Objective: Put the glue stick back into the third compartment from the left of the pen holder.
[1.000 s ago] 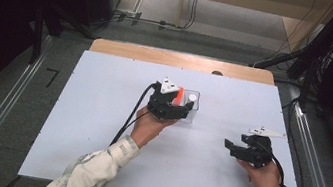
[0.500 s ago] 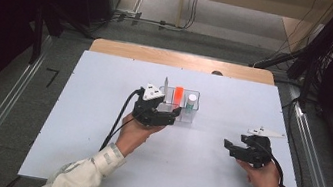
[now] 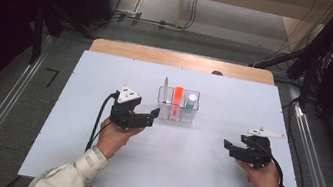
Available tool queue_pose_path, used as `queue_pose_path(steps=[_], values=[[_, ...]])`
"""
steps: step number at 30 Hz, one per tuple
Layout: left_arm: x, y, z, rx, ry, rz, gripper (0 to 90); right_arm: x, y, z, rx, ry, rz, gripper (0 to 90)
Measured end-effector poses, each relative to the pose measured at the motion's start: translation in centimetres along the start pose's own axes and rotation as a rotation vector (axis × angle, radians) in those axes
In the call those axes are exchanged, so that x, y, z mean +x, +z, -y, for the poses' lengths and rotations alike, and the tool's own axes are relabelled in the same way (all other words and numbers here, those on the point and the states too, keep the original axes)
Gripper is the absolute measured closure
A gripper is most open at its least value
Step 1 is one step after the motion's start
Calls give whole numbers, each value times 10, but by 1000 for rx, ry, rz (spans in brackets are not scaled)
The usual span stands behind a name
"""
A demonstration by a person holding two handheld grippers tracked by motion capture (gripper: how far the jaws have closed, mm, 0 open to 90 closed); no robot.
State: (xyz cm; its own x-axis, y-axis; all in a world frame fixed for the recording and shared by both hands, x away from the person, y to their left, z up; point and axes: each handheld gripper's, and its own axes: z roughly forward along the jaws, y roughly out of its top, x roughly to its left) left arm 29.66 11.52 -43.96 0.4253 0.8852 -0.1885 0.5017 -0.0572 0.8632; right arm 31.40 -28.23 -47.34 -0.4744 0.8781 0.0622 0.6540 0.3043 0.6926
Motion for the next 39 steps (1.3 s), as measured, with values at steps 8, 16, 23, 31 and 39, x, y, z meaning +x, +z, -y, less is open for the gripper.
queue_pose_path(steps=[8,16,23,31,39], values=[[19,-10,12,7,-24,-52,218,-1,-1,1,-2,-2,3,260],[43,-24,27,25,-46,-121,210,-6,-6,4,-13,17,13,255],[61,-43,40,30,-82,-164,210,-9,-10,6,-17,25,23,255],[68,-57,53,71,-76,-191,209,-13,-16,12,-22,37,43,255],[90,-73,73,135,-122,-245,209,-20,-24,19,-27,60,66,254]])
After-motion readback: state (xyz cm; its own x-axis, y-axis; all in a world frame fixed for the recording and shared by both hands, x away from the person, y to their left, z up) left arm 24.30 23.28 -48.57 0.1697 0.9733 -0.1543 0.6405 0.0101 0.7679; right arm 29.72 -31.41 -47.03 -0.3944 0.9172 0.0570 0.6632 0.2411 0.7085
